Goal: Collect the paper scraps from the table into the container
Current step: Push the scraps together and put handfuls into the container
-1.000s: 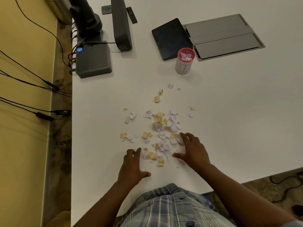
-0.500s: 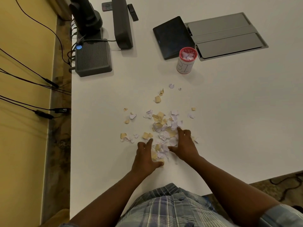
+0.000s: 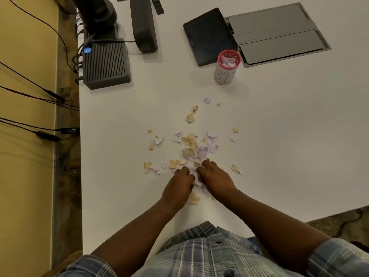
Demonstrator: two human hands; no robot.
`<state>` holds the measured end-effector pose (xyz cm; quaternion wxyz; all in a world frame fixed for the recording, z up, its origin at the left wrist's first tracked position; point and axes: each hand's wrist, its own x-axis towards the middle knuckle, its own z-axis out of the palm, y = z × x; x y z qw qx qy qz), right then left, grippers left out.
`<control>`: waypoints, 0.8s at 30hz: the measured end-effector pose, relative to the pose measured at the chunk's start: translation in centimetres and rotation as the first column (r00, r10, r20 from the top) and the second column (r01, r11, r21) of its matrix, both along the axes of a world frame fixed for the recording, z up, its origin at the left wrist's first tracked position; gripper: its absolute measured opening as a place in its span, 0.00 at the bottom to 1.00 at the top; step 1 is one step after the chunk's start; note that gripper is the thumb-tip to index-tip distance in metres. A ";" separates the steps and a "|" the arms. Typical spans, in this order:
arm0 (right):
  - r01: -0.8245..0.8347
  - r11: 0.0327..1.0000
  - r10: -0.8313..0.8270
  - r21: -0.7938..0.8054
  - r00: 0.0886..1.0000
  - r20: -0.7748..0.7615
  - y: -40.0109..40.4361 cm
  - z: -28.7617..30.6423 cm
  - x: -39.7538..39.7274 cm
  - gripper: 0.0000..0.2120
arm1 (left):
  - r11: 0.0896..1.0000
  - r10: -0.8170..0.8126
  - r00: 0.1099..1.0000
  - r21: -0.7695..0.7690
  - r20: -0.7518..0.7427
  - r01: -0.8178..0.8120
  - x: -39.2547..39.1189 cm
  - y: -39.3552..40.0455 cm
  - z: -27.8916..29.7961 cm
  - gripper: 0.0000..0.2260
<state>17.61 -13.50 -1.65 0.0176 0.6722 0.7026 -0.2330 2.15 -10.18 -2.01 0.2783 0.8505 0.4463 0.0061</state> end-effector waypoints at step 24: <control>-0.077 0.996 0.077 -0.038 0.997 0.009 -1.4 0.7 -2.3 0.15 | 0.995 -0.080 0.993 0.052 -0.088 0.085 0.3 3.8 0.0 0.09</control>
